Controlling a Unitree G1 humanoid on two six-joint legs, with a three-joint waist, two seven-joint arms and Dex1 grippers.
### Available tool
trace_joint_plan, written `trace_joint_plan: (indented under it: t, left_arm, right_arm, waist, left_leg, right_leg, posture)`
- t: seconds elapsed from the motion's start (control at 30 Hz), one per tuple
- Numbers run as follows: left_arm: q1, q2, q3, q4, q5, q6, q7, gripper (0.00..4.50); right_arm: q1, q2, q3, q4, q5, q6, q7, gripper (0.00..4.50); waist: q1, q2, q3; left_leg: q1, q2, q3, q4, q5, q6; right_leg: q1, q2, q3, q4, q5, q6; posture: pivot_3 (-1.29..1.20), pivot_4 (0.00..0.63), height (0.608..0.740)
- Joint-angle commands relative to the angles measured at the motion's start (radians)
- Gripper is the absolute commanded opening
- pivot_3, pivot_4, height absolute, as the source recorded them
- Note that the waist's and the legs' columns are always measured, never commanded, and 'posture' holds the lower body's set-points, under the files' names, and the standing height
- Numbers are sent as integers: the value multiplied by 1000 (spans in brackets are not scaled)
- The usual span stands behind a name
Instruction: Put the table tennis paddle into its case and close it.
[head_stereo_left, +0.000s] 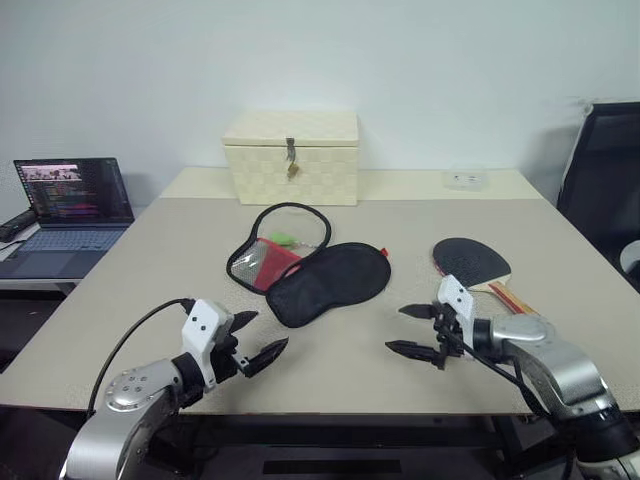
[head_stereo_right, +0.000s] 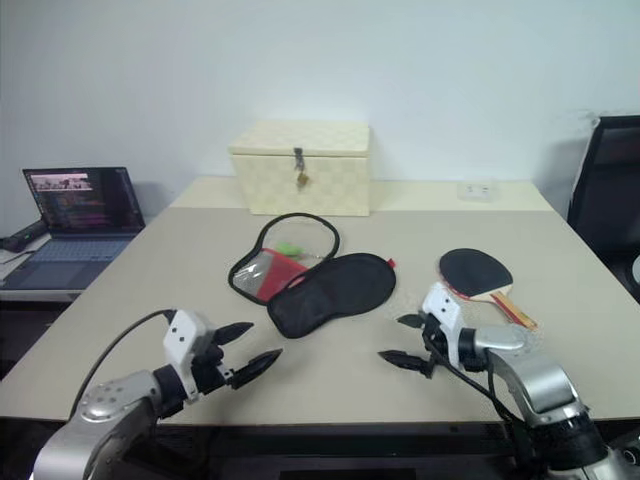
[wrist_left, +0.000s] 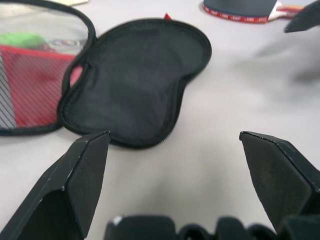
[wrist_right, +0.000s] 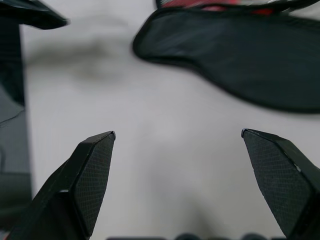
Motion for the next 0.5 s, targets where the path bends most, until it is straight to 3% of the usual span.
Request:
trace_joint_plan:
  t: [0.03, 0.3, 0.5]
  left_arm:
    - [-56, -10, -15, 50, 15, -55, -8, 4500]
    - [-203, 29, -88, 226, 35, -119, -155, 4500]
    - [-373, 73, -165, 478, 140, -273, -278, 4500]
  right_arm:
    - [-8, -21, -30, -61, 22, 20, -16, 4450]
    - [-42, -18, -98, -136, 96, 112, -74, 4450]
    - [-70, -22, -111, -204, 167, 160, -84, 4450]
  waist:
    - [0, 0, 0]
    - [-1, 0, 0]
    - [0, 0, 0]
  left_leg:
    - [0, 0, 0, 0, 0, 0]
    - [1, 0, 2, 0, 0, 0]
    - [0, 1, 2, -1, 0, 0]
  right_leg:
    - [0, 0, 0, 0, 0, 0]
    - [1, 4, 0, 0, 0, 0]
    - [0, 6, -1, 0, 0, 0]
  posture:
    - [0, 150, 740]
    - [0, 150, 740]
    - [0, 150, 740]
